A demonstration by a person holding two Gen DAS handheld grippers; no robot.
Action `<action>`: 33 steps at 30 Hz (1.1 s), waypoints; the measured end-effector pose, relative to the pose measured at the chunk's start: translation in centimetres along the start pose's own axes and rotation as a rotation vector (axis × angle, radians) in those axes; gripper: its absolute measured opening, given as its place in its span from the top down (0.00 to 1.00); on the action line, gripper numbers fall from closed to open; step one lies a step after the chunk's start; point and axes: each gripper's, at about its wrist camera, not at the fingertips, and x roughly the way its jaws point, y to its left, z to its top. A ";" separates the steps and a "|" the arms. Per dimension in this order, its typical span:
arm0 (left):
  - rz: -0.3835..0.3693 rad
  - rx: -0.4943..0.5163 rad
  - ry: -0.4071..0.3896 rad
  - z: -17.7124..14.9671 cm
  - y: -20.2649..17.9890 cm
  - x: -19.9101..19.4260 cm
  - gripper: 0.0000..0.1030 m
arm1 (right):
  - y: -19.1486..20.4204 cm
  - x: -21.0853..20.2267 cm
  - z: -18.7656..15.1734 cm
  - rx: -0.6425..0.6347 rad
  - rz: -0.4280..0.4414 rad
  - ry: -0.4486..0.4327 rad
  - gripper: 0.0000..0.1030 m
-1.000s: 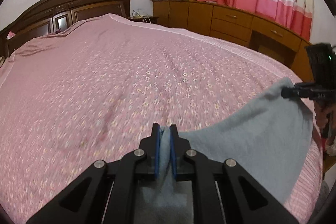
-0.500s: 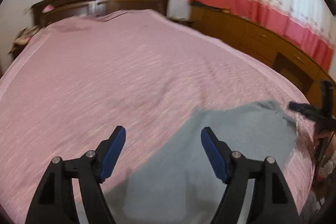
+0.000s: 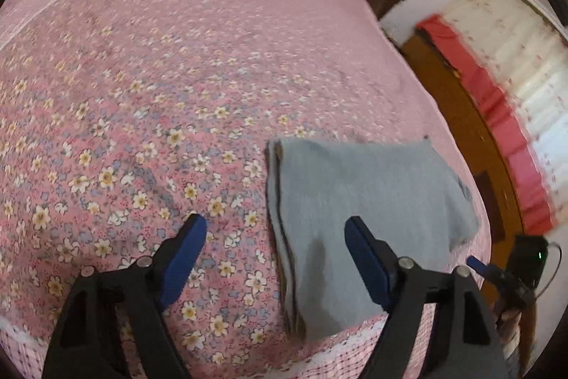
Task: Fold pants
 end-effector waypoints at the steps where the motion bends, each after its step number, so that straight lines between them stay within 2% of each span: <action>1: -0.020 0.007 0.007 -0.1 -0.2 0.2 0.22 | 0.3 0.9 0.1 -0.006 -0.002 0.017 0.32; 4: -0.053 0.042 0.031 0.0 -1.3 1.6 0.22 | 0.7 2.2 0.4 -0.008 0.002 0.041 0.32; 6: -0.037 0.100 0.036 0.3 -2.1 2.8 0.23 | 0.8 2.6 0.2 -0.008 0.005 0.051 0.32; 7: -0.027 0.111 0.028 0.6 -2.2 3.4 0.26 | 0.9 2.9 0.2 -0.010 0.008 0.057 0.32; 9: -0.026 0.080 0.011 1.6 -1.6 3.5 0.49 | 0.7 3.1 0.1 -0.015 0.011 0.061 0.32; 10: -0.022 0.048 0.008 1.8 -1.4 3.4 0.74 | 0.8 3.1 -0.1 -0.020 0.011 0.062 0.32; 11: -0.046 0.011 0.014 1.9 -1.0 3.4 0.88 | 0.8 3.1 -0.2 -0.025 0.011 0.065 0.32; 12: -0.098 -0.018 0.020 1.7 -0.5 3.4 0.92 | 0.8 3.4 -0.4 -0.034 0.011 0.069 0.32; 13: -0.132 -0.032 0.011 1.5 -0.2 3.0 0.93 | 0.8 3.5 -0.6 -0.044 0.010 0.072 0.32; 16: -0.122 -0.040 -0.037 1.1 0.0 2.1 0.94 | 0.4 3.5 -0.9 -0.054 0.004 0.080 0.32; 18: -0.141 -0.051 -0.073 1.1 0.4 1.0 0.95 | 0.6 3.3 -0.6 -0.060 -0.002 0.061 0.32; 21: -0.106 -0.019 -0.104 2.0 0.9 -0.3 0.95 | 1.3 3.6 0.8 -0.081 -0.003 0.022 0.32; 24: -0.108 -0.025 -0.123 4.0 1.6 -0.7 0.96 | 1.4 3.2 1.1 -0.075 0.005 -0.012 0.32; 27: -0.087 -0.011 -0.161 5.7 2.8 -1.7 0.98 | 0.8 3.1 1.0 -0.032 0.004 -0.025 0.32; 29: -0.081 -0.020 -0.159 6.9 3.6 -1.6 1.00 | -0.4 3.0 0.8 0.022 0.010 -0.036 0.32; 31: -0.020 0.000 -0.175 7.4 4.3 -2.3 1.00 | -2.3 3.4 0.5 0.094 0.013 -0.036 0.32; 33: -0.045 -0.011 -0.164 7.8 4.9 -2.1 1.00 | -4.5 3.6 0.5 0.186 0.034 -0.061 0.32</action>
